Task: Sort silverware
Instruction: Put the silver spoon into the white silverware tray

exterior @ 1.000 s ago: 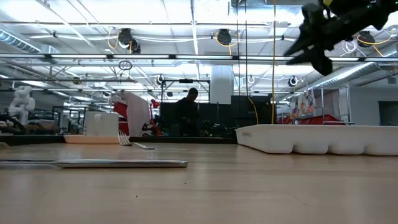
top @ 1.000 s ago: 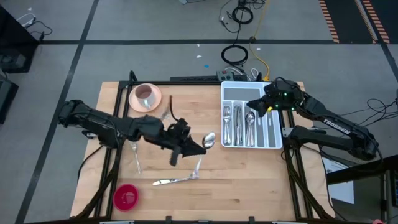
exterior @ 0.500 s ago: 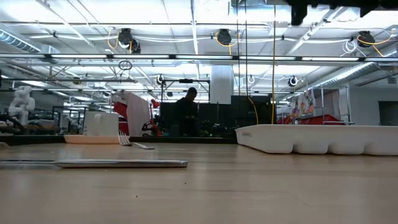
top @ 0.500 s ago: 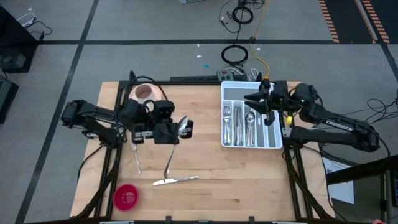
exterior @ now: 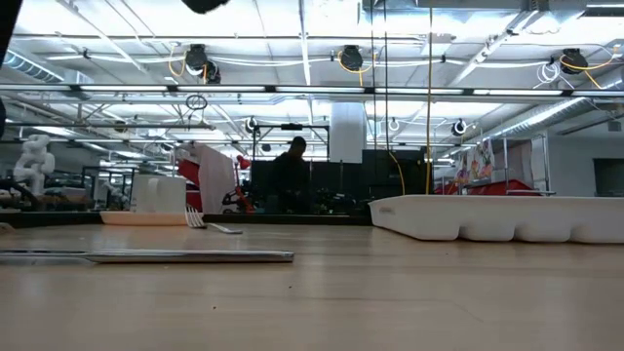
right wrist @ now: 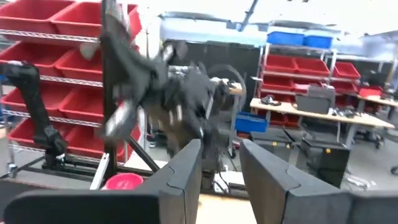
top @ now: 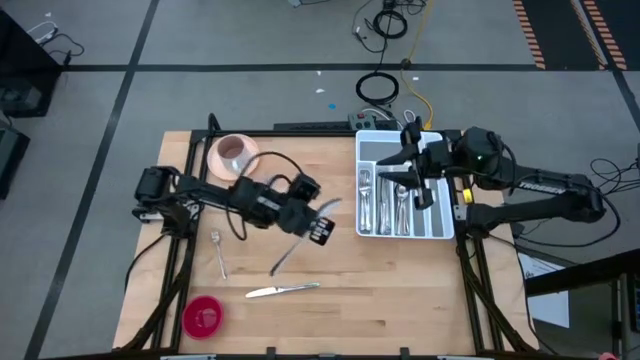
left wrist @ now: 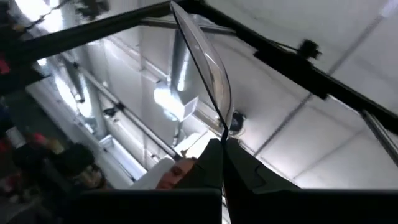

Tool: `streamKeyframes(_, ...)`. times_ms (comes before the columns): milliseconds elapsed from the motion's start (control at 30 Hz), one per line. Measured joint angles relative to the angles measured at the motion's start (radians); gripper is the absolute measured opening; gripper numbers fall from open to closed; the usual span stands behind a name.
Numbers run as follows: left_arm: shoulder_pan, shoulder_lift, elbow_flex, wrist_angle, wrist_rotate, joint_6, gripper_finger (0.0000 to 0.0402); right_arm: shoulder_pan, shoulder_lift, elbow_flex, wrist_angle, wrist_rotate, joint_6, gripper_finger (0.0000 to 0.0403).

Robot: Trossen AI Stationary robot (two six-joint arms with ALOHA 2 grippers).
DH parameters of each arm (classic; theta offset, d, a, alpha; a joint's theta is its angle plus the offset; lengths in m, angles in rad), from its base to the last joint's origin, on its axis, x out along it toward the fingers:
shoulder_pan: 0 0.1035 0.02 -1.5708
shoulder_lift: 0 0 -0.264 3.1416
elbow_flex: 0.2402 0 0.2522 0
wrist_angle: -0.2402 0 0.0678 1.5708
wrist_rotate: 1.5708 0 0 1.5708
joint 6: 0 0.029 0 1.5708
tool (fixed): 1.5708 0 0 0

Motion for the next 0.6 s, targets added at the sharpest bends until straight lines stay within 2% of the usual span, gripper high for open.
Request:
streamKeyframes(200, -0.001, 0.033, 0.000, -0.007, 0.068, -0.051, 0.0000, 0.042, 0.096, 0.127, -0.032, -0.001, -0.054, 0.0134)
streamKeyframes(400, 0.005, 0.032, 0.000, -0.009, 0.082, -0.032, 0.0000, 0.091, 0.200, 0.202, -0.017, -0.002, -0.120, 0.0178)
streamKeyframes(600, 0.005, 0.030, 0.001, -0.009, 0.108, -0.033, 0.0000, 0.165, 0.297, 0.294, -0.002, -0.007, -0.151, 0.0182)
